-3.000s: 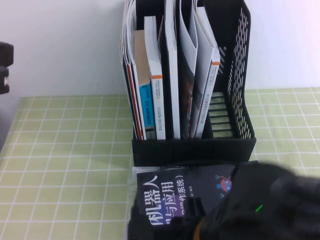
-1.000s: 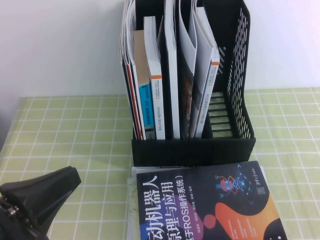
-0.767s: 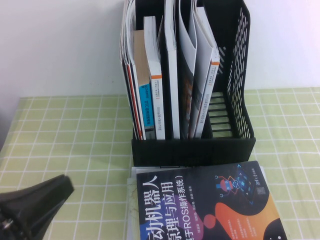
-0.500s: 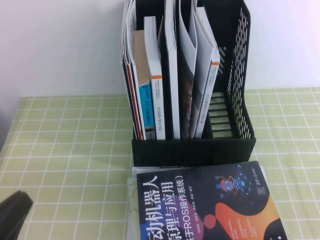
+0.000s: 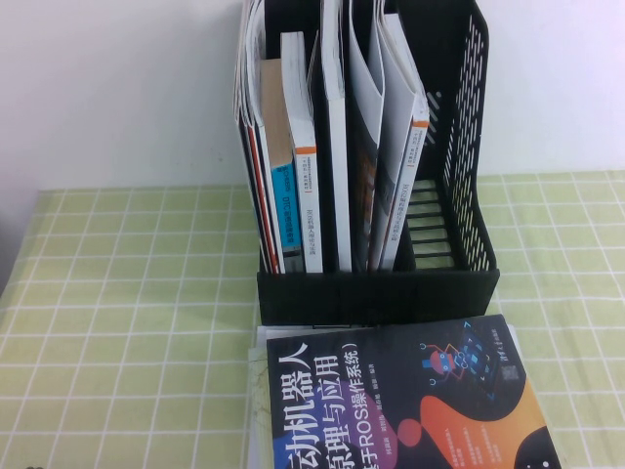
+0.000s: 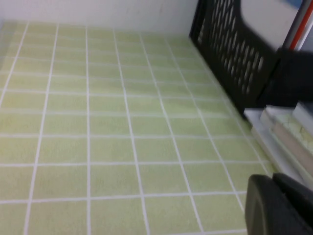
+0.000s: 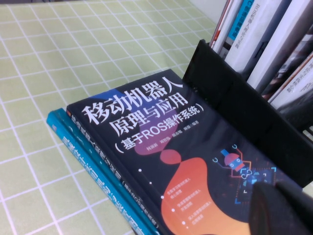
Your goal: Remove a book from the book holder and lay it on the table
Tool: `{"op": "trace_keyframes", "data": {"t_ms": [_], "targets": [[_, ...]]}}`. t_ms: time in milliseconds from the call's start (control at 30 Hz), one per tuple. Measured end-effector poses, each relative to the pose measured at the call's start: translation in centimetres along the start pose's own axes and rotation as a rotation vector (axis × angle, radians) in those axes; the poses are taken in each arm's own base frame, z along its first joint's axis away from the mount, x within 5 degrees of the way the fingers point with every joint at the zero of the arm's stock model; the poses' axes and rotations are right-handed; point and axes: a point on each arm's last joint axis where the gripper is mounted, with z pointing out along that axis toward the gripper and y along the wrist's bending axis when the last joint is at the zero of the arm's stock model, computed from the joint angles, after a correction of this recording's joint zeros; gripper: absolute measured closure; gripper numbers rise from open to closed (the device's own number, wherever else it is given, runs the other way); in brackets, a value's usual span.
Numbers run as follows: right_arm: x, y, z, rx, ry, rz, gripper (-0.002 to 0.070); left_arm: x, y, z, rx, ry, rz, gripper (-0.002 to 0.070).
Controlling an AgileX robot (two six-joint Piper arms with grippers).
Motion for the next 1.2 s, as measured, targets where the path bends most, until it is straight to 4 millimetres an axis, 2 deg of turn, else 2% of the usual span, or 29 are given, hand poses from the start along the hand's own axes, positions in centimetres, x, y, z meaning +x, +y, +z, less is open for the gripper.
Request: {"op": "trace_keyframes", "data": {"t_ms": [267,1200], "targets": [[0.00,0.00,0.00,0.000,0.000,0.000,0.0675,0.24,0.20,0.04,-0.017,0.011,0.103,0.0678],[0.01,-0.14,-0.40,0.011,-0.021,0.007,0.0675,0.24,0.21,0.04,-0.018,0.011,0.106,0.0678]]}}
